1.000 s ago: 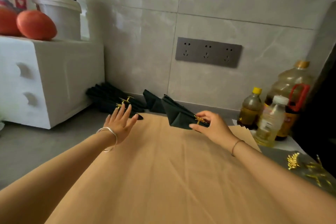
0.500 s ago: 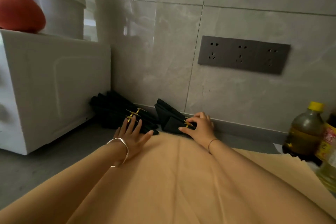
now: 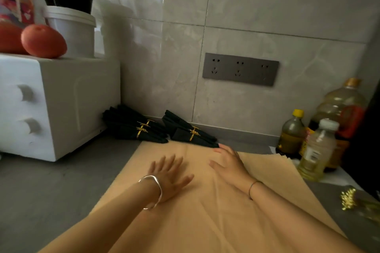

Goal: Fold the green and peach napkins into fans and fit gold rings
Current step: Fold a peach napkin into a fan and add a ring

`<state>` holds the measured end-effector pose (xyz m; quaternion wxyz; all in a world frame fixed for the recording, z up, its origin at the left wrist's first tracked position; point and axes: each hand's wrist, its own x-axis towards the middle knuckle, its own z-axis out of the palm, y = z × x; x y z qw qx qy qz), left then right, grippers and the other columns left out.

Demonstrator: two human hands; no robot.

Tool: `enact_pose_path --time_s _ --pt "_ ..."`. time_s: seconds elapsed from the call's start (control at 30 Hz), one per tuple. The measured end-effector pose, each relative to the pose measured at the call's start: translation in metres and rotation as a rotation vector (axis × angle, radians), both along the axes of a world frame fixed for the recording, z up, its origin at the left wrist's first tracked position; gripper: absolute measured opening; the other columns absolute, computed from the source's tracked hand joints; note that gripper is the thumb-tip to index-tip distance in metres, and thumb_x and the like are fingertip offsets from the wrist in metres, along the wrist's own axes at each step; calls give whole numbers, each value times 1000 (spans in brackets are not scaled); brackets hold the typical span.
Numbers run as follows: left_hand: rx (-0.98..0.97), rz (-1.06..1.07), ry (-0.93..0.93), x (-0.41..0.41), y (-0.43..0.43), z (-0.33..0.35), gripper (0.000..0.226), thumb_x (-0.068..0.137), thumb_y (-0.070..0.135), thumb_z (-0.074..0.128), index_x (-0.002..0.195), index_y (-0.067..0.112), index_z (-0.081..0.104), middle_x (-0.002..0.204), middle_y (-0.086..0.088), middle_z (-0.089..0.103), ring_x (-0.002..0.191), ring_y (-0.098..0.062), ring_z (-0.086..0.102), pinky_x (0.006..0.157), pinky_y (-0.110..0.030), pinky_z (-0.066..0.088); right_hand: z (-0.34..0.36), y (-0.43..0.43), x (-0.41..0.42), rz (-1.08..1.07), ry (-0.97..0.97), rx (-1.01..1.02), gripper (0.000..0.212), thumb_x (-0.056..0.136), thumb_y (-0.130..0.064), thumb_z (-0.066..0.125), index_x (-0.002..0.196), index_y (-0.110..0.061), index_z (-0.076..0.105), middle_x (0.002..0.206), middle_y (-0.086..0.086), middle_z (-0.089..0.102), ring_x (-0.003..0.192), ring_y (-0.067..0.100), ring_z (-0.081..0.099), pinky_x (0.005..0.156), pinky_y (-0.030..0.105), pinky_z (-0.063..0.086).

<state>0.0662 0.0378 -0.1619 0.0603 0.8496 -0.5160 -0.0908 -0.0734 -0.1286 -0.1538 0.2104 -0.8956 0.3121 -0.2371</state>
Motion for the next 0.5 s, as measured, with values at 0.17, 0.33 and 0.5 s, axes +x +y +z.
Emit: enact_pose_path --time_s 0.17,0.33,0.5 --pt "26 -168 -33 -85 46 5 73 91 68 22 150 36 -6 159 8 -10 146 -20 -10 118 -40 -7 -1 70 -103 54 204 87 55 94 -48 44 142 -24 35 152 -10 23 140 7 20 111 18 8" --pt "53 -263 -52 -141 91 5 77 87 74 23 150 39 -5 158 10 -11 146 -18 -12 118 -41 -7 -3 129 -186 99 412 19 121 44 -98 -6 147 -38 17 154 -21 9 142 0 1 116 25 0" --pt "97 -405 -25 -172 140 3 91 70 88 19 147 47 -9 157 14 -15 144 -18 -18 117 -47 -10 -4 185 -251 221 517 -63 81 73 -81 11 146 -45 7 147 -31 -5 140 -3 -13 114 23 -6"
